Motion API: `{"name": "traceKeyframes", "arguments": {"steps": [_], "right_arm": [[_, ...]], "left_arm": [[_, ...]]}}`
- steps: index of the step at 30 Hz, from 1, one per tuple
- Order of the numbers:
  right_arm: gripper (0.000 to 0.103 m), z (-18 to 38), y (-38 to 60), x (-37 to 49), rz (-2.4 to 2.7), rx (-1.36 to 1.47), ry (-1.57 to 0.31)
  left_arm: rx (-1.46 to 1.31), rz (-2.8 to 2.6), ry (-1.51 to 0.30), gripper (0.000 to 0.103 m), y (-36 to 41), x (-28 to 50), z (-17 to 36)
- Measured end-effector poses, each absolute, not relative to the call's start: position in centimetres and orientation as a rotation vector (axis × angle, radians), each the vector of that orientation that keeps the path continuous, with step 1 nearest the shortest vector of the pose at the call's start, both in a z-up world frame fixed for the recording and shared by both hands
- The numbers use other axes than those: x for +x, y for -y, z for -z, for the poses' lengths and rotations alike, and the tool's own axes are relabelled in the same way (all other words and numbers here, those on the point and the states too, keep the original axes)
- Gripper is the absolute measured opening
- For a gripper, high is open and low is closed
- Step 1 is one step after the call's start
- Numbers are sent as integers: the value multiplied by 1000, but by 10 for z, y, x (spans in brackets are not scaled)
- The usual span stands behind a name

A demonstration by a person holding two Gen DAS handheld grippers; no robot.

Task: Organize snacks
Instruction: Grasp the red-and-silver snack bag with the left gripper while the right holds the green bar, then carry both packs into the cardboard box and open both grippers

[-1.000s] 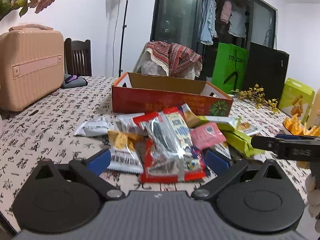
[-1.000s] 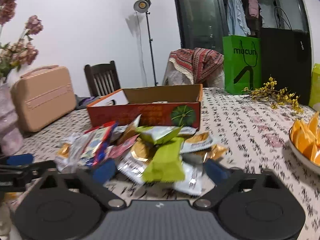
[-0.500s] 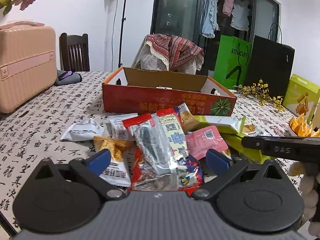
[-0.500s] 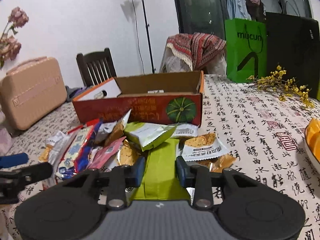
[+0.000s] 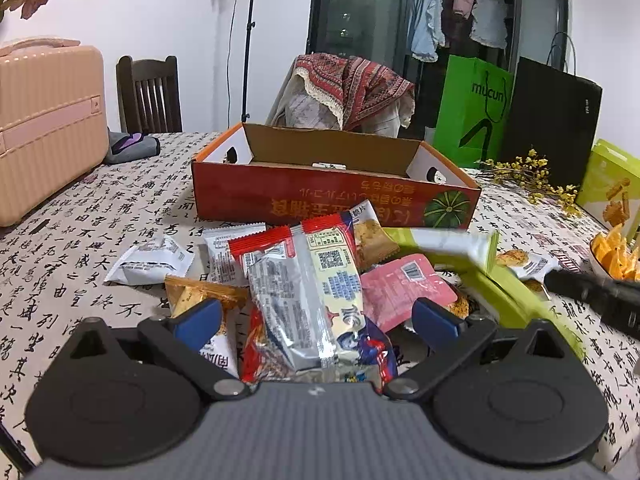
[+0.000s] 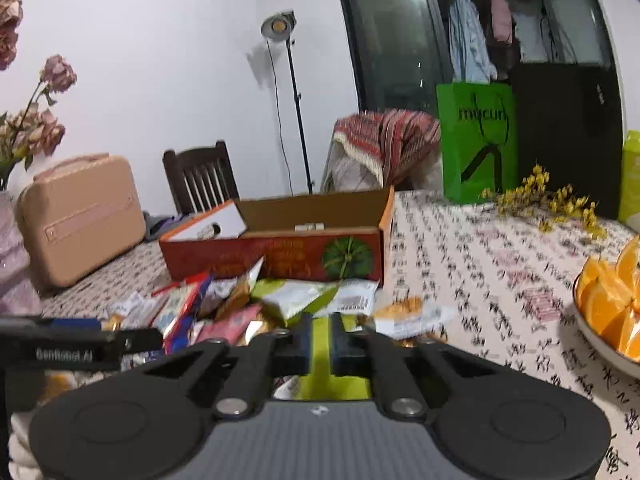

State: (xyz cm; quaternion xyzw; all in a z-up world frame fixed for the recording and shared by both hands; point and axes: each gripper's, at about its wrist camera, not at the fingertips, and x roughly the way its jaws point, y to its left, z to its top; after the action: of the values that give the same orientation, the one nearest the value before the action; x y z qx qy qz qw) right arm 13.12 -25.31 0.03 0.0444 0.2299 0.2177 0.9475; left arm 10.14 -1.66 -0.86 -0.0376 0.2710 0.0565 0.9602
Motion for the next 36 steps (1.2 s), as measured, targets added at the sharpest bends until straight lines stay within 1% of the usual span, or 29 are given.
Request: {"name": "traceKeyframes", "arguments": {"steps": [2,4,5,6,8,9,10,11,12,13,17,18,19,20,21,23,27,36], "right_arm": [[16,8,249,137,-441,65,-520],[29,11,247,142,-451,70,-543],[43,13,246,145,-455,72,-550],[52,15,244,148,-464,72,-562],[51,18,239,156,-471,63,-591],[50,21,236,159,-469,53,-610],[45,25,234,162,-457,42,-629],[37,27,234,161,-447,38,-626],[34,27,235,159,-450,50,-615],[33,26,239,156,-457,71,-604],[32,18,250,141,-462,97,-533],[32,17,253,140,-458,106,-524],[32,16,255,138,-455,113,-517],[32,15,258,137,-449,117,-512],[32,15,260,135,-446,124,-506],[32,14,263,131,-446,135,-496],[33,12,266,129,-443,152,-485],[33,3,265,126,-443,159,-453]], "left_arm": [[-77,-122,-565,103,19,104,10],[-78,-121,-575,103,19,106,12],[-77,-124,-575,103,19,106,12],[-78,-125,-572,103,20,106,12],[-82,-127,-574,103,18,107,13],[-83,-133,-577,103,18,108,13],[-84,-137,-582,103,17,109,13],[-87,-138,-585,103,17,110,14],[-90,-138,-587,103,16,111,14],[-90,-140,-588,103,16,112,14],[-97,-147,-605,103,17,120,16],[-104,-148,-615,98,17,123,17],[-109,-150,-624,87,16,124,18],[-120,-151,-638,80,16,126,20],[-129,-157,-645,78,16,128,22],[-130,-176,-626,64,16,125,22],[-163,-147,-612,61,12,119,19],[-145,-110,-534,61,16,102,-3]]}}
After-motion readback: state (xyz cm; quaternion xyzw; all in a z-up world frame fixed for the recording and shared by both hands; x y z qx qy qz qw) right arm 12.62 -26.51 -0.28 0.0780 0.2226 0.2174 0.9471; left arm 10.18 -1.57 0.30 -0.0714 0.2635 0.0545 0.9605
